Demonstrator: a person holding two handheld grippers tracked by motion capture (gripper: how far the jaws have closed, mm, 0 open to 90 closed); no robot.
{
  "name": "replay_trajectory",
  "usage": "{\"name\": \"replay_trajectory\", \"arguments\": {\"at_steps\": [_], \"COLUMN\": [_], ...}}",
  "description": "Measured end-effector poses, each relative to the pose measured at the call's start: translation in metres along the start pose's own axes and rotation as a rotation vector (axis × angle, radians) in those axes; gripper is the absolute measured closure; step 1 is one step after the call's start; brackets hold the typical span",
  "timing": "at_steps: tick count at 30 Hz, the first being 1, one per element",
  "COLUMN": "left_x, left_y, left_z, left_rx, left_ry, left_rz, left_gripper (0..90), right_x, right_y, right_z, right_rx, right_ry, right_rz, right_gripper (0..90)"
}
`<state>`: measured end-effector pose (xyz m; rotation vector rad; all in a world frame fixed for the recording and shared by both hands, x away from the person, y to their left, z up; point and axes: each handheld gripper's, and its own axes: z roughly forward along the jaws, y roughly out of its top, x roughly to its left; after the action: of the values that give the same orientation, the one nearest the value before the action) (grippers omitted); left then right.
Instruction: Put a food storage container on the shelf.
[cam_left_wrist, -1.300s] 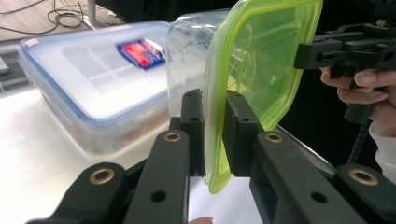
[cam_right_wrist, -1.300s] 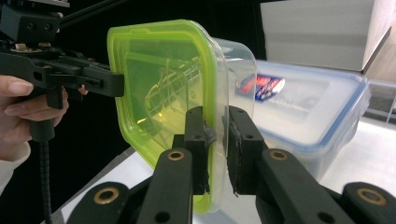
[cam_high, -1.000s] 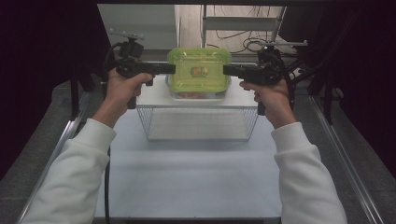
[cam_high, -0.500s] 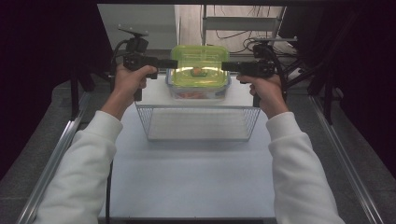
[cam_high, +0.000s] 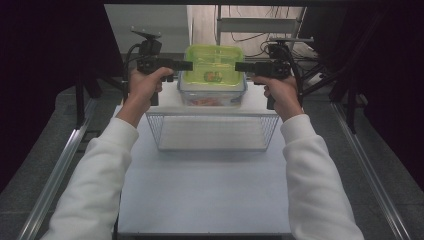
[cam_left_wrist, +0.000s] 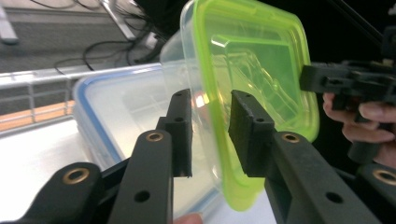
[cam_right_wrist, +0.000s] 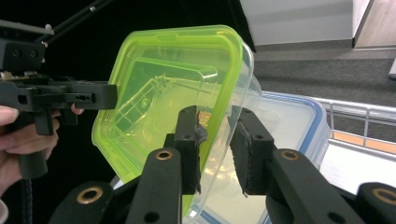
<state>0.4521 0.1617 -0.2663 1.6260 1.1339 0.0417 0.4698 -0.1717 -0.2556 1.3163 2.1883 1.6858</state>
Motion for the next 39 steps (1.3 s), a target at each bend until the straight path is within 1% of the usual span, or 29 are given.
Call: {"name": "replay_trajectory", "arguments": {"at_steps": [2,5,8,10,11,12,13,15,16,17,18,19,20,22,24,26,27,28,29,31,32,33,34,35,36,37,38,39], "left_x": [0.001,0.002,0.003,0.003,0.003,0.003,0.002,0.002,0.002,0.002,0.001,0.001,0.001,0.002,0.002,0.001,0.000,-0.001,-0.002,-0.003,-0.003,-0.002,-0.002,-0.002,-0.003,-0.004,-0.005,-0.006], "left_y": [0.000,-0.002,-0.004,-0.005,-0.005,-0.005,-0.005,-0.005,-0.004,-0.005,-0.005,-0.005,-0.005,-0.006,-0.007,-0.009,-0.010,-0.011,-0.013,-0.017,-0.019,-0.023,-0.027,-0.031,-0.034,-0.040,-0.044,-0.047], "left_z": [0.002,0.002,0.003,0.003,0.003,0.003,0.003,0.003,0.003,0.003,0.003,0.001,0.000,-0.003,-0.005,-0.007,-0.009,-0.011,-0.014,-0.018,-0.021,-0.025,-0.029,-0.032,-0.033,-0.034,-0.034,-0.033], "left_rx": [-0.010,-0.009,0.001,0.001,-0.009,-0.016,-0.022,-0.035,-0.037,-0.042,-0.044,-0.051,-0.059,-0.067,-0.066,-0.064,-0.061,-0.056,-0.058,-0.058,-0.060,-0.056,-0.064,-0.067,-0.062,-0.054,-0.052,-0.047], "left_ry": [0.003,0.001,0.001,0.011,0.023,0.028,0.031,0.040,0.035,0.026,0.029,0.037,0.032,0.025,0.024,0.030,0.027,0.024,0.028,0.027,0.028,0.034,0.032,0.042,0.042,0.056,0.061,0.053], "left_rz": [-0.003,-0.011,-0.023,-0.020,-0.014,-0.013,-0.012,-0.001,0.002,0.007,0.012,0.022,0.023,0.018,0.022,0.027,0.031,0.039,0.054,0.058,0.051,0.040,0.024,0.033,0.045,0.061,0.068,0.072], "left_gripper": [69.5,69.0,66.1,61.6,58.2,51.5,46.2,38.3,33.8,31.5,29.2,28.2,26.3,25.3,25.4,25.7,26.6,28.4,29.4,36.3,38.9,44.1,50.8,60.5,69.3,71.6,74.6,75.9], "right_x": [-0.002,-0.005,-0.008,-0.010,-0.010,-0.010,-0.009,-0.008,-0.009,-0.009,-0.008,-0.008,-0.007,-0.005,-0.005,-0.005,-0.005,-0.006,-0.006,-0.005,-0.005,-0.005,-0.006,-0.006,-0.007,-0.007,-0.008,-0.009], "right_y": [0.000,0.001,0.001,0.000,-0.001,-0.002,-0.002,-0.003,-0.003,-0.003,-0.003,-0.003,-0.004,-0.006,-0.008,-0.011,-0.012,-0.012,-0.013,-0.015,-0.016,-0.018,-0.020,-0.022,-0.024,-0.025,-0.028,-0.031], "right_z": [0.002,0.005,0.009,0.012,0.013,0.013,0.014,0.014,0.013,0.012,0.009,0.007,0.003,-0.003,-0.009,-0.015,-0.017,-0.020,-0.021,-0.027,-0.030,-0.031,-0.034,-0.036,-0.038,-0.039,-0.041,-0.041], "right_rx": [-0.005,-0.019,-0.022,-0.023,-0.033,-0.039,-0.046,-0.050,-0.059,-0.063,-0.082,-0.085,-0.093,-0.099,-0.099,-0.089,-0.085,-0.079,-0.077,-0.077,-0.072,-0.071,-0.064,-0.059,-0.058,-0.056,-0.053,-0.050], "right_ry": [-0.007,-0.016,-0.031,-0.043,-0.044,-0.047,-0.048,-0.070,-0.064,-0.065,-0.079,-0.084,-0.087,-0.079,-0.072,-0.066,-0.063,-0.057,-0.054,-0.040,-0.032,-0.027,-0.022,-0.023,-0.023,-0.022,-0.022,-0.021], "right_rz": [0.003,0.020,0.020,0.019,0.025,0.024,0.024,0.009,0.014,0.021,0.020,0.019,0.009,-0.005,-0.012,-0.018,-0.020,-0.024,-0.023,-0.030,-0.035,-0.037,-0.046,-0.047,-0.047,-0.046,-0.045,-0.043], "right_gripper": [70.4,69.3,66.1,63.6,63.5,63.4,61.3,53.2,51.6,50.1,46.9,46.6,46.6,46.6,46.5,46.5,46.7,46.8,46.9,50.6,52.1,53.5,53.7,53.7,53.7,53.5,53.3,53.2]}}
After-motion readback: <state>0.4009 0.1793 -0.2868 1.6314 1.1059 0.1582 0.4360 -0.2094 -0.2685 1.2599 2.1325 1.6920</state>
